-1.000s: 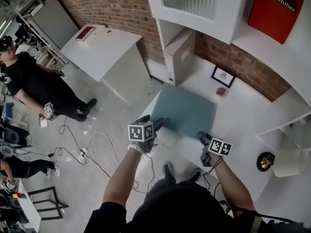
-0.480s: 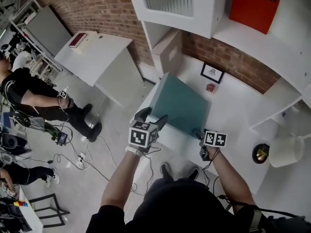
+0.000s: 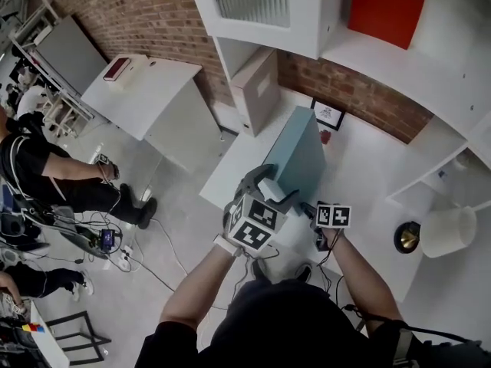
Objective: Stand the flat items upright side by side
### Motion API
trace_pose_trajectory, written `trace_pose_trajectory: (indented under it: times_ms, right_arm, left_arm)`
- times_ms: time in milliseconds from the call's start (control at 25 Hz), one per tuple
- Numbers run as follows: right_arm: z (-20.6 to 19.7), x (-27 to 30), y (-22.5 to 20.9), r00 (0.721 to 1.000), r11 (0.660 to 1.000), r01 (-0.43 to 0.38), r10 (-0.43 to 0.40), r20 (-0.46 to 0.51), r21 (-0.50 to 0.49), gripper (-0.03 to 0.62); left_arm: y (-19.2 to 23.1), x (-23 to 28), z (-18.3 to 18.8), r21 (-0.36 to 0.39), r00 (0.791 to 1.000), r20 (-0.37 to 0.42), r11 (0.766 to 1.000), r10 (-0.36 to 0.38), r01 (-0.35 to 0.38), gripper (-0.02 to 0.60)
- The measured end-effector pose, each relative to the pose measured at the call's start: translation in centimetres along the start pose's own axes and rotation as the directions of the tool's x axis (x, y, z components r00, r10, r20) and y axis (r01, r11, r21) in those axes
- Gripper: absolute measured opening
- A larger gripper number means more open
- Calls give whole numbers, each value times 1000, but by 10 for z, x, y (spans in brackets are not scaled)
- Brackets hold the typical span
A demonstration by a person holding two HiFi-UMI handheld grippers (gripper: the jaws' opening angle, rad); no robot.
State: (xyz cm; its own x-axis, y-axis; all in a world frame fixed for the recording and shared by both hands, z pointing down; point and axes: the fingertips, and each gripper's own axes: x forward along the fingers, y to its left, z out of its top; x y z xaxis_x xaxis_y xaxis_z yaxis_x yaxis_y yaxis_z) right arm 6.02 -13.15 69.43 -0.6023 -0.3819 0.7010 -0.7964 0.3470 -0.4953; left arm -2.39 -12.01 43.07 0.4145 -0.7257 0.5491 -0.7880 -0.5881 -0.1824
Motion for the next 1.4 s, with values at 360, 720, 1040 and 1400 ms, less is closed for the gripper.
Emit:
trace_pose_trajectory:
  times_ms: [360,720,1040,1400]
  right_arm:
    - [-8,4,-6,999,1000,12,-12,-45,-13,287]
    - [-1,-9,-16,1000,1000,5,-4,-15,4,287]
    - [13,-30,-9,998,999,-49,49,30,4,285]
    - [32,-67,-1,988,993,-113,116,98,-34,282]
  left_arm:
    - [-56,6,16,255,998,45,966,39,-50,330]
    - [-51,-12,24,118,971,208,983,116,-143,330]
    - [-25,-4,-54,-252,976,178,964,127,-79,333]
    - [-48,68,-106,-239,996,51,969,71,-57,348]
